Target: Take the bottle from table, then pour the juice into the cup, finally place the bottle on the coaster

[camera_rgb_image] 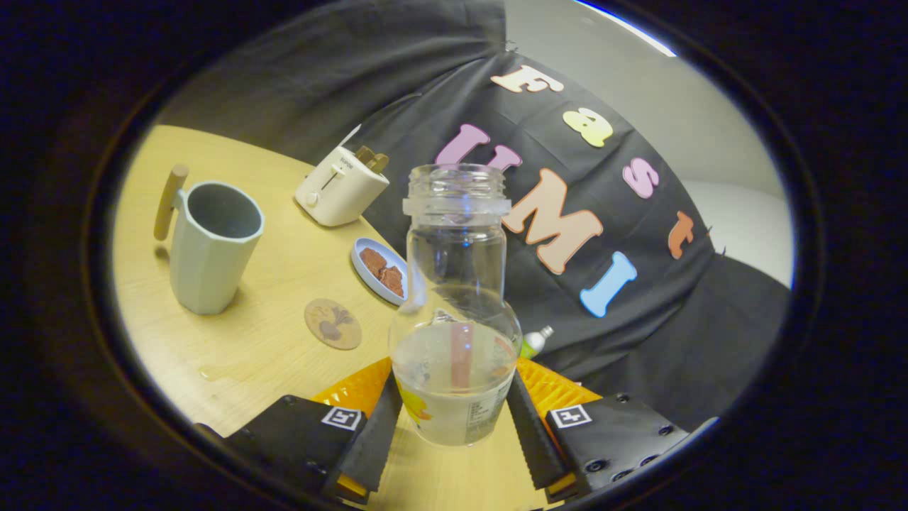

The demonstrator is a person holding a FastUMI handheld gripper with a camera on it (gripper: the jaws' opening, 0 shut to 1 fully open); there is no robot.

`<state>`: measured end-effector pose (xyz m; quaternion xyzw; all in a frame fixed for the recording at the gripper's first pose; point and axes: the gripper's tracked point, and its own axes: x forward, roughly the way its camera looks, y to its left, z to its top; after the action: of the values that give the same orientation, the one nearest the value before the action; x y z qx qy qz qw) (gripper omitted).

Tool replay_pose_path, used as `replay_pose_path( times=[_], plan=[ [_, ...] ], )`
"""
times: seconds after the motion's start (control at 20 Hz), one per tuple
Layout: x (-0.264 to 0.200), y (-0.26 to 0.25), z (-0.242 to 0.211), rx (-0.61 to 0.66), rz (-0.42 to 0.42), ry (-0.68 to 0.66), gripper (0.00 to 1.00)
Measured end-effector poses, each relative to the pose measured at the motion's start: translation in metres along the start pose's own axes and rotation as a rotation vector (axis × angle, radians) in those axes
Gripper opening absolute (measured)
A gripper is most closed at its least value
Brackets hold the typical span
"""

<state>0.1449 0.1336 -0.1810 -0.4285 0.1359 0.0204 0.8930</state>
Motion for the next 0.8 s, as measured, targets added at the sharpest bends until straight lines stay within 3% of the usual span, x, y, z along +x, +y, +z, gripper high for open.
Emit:
replay_pose_path(
  times=[0.6, 0.8],
  plan=[
    [0.000, 0.028, 0.051, -0.355, -0.025, -0.079, 0.81],
    [0.000, 0.044, 0.050, -0.421, 0.004, -0.089, 0.81]
  ],
)
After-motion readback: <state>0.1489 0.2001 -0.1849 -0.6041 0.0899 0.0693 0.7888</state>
